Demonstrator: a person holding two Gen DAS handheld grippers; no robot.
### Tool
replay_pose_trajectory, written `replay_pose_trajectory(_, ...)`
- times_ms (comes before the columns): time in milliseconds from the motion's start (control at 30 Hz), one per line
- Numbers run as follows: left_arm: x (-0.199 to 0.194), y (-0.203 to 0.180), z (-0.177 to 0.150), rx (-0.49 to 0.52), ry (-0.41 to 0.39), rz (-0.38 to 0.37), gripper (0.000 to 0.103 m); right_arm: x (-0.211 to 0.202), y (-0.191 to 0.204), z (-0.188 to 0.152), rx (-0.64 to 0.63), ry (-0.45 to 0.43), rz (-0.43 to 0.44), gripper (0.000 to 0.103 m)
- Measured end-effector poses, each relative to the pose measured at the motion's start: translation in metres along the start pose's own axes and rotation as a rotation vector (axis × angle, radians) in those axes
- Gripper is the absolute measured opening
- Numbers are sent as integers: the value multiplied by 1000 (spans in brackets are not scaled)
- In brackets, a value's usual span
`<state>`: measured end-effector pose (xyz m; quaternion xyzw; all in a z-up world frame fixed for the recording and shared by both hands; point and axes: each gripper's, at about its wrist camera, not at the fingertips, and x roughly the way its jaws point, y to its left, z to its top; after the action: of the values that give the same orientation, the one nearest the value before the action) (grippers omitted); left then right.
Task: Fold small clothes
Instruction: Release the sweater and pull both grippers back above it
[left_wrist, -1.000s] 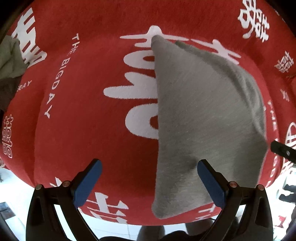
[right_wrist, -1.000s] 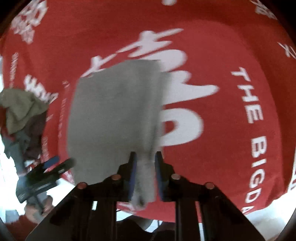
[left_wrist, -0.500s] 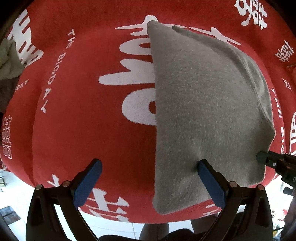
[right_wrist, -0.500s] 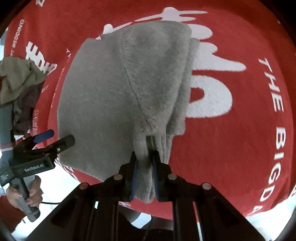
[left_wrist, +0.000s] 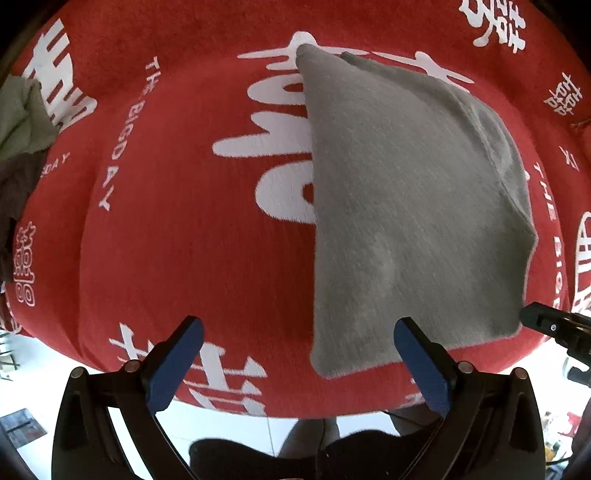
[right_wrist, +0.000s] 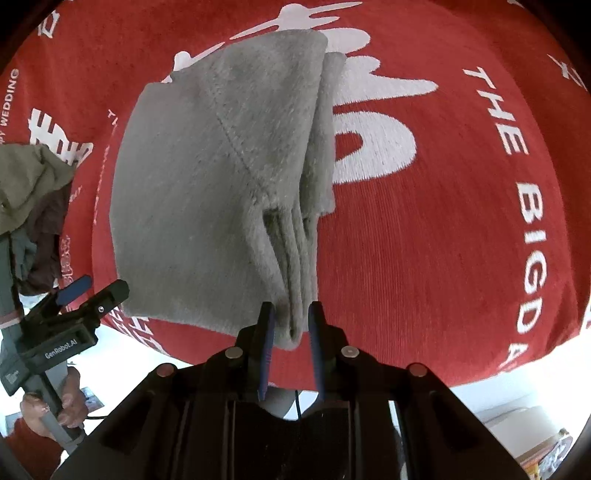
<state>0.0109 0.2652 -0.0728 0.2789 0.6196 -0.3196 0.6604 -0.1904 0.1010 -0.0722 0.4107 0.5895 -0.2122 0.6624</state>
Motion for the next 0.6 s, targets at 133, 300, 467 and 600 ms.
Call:
replay_pose_trajectory(133,-7,1,-9,-11,30,-36,103,-5,12,-3,21,1,-13,46)
replay_pose_trajectory(300,-32,-1,-17,5,18,-31,103,-20,27,-9,11,-5,-35,57)
replay_pose_trajectory(467,-61,1,-15,7,-7,-24,103,-50,50,-11,-31,-91,-53,83)
replay_pose_trajectory(600,-81,1,-11,-3,-25,-11,103,-76,60,-10,-32,-155,-33,94)
